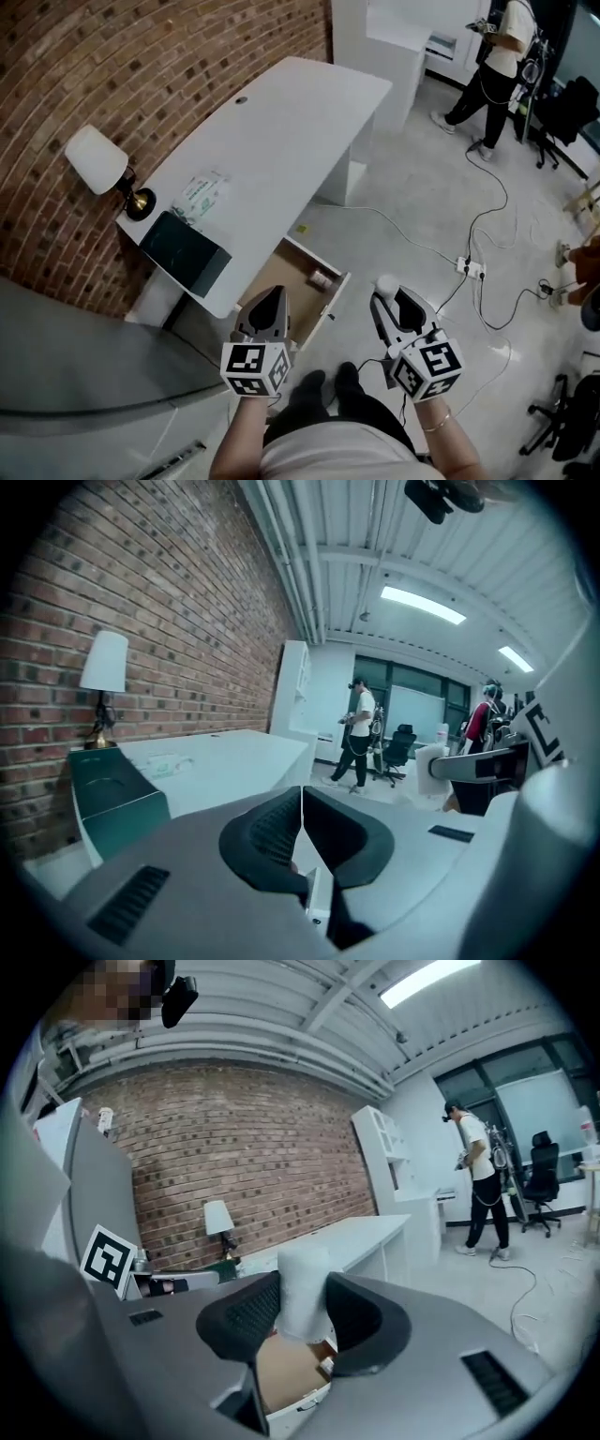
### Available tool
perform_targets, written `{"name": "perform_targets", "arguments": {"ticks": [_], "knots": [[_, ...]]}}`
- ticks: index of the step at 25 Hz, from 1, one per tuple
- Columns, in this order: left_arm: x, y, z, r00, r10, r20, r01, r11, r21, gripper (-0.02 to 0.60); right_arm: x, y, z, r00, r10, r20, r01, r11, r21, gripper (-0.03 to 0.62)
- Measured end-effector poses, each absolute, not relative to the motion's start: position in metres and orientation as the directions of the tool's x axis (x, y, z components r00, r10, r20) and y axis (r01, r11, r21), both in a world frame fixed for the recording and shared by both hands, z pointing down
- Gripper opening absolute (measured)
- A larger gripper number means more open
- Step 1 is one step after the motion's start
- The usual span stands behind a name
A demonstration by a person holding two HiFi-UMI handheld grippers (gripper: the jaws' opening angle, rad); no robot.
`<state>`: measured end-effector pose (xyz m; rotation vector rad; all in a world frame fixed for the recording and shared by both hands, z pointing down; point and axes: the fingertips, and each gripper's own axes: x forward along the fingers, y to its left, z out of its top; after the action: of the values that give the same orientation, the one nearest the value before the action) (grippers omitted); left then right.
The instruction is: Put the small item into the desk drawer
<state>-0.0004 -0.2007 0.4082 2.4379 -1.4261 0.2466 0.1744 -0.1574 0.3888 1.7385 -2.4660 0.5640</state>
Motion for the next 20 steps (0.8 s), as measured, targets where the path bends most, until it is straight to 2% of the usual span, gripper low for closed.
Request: {"name": "perform_targets", "arguments": {"ticks": [10,15,20], "knots": [[-0.097,-0.15,0.436,0.137,-0.929,0.345,-0.979,-0.076,0.187,0.028,0.077,-0.179,0.434,-0.675,-0.649,0.351,-0.736,0.625,-0.26,0.166],[-0.132,-0.115,0.459,0.005,-0.925,0.381,-0.978,0.075,0.196,0.027,0.032,-0.173,0.467,-0.755,-0.515,0.406,-0.636,0.725,-0.263,0.166],[-0.16,-0.091,0.486,-0.071,-0.908,0.414,-0.964,0.169,0.207,0.028,-0.007,-0.171,0.507,-0.785,-0.413,0.461,-0.565,0.783,-0.26,0.166]]}}
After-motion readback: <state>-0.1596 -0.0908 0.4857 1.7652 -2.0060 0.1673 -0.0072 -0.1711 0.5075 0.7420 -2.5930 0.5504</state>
